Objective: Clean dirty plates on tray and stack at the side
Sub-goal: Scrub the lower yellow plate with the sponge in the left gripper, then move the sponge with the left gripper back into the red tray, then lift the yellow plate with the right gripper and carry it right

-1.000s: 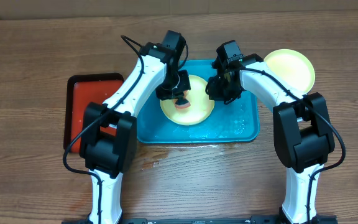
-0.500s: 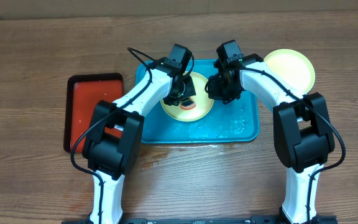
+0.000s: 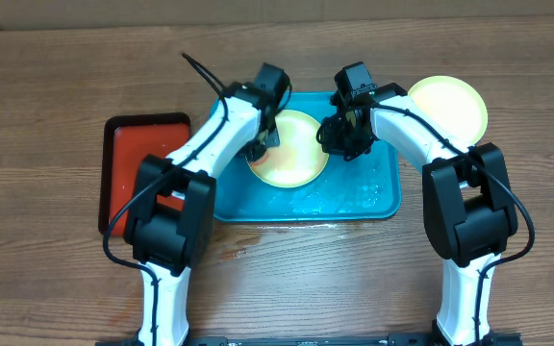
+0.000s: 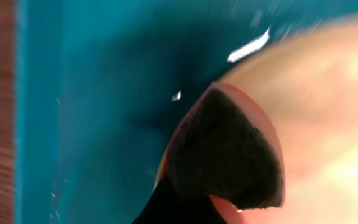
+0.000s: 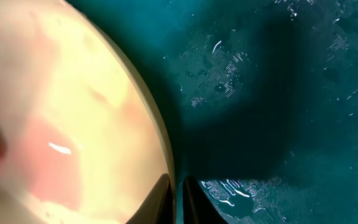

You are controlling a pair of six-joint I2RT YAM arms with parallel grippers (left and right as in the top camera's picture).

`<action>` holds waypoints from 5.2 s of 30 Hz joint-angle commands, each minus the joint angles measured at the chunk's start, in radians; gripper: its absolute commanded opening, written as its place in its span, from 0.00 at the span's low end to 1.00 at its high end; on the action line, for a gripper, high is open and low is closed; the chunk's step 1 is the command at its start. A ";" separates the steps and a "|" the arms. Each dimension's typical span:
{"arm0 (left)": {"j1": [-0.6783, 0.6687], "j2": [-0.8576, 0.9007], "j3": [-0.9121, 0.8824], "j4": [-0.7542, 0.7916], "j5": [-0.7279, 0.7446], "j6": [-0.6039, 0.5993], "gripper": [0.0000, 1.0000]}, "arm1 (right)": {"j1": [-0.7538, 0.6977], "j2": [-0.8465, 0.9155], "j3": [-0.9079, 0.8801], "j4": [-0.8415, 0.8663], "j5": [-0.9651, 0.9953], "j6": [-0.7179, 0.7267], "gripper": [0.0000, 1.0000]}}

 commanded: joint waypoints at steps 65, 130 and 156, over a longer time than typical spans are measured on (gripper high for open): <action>0.554 -0.050 0.248 -0.500 0.089 0.080 0.04 | -0.003 0.001 -0.004 0.025 0.015 0.000 0.13; 0.651 -0.051 0.435 -0.424 0.294 0.180 1.00 | 0.514 -0.019 0.492 -0.311 1.106 -0.497 0.04; 0.651 -0.051 0.435 -0.424 0.294 0.180 1.00 | -0.697 0.051 0.434 -0.393 -0.129 -0.265 0.04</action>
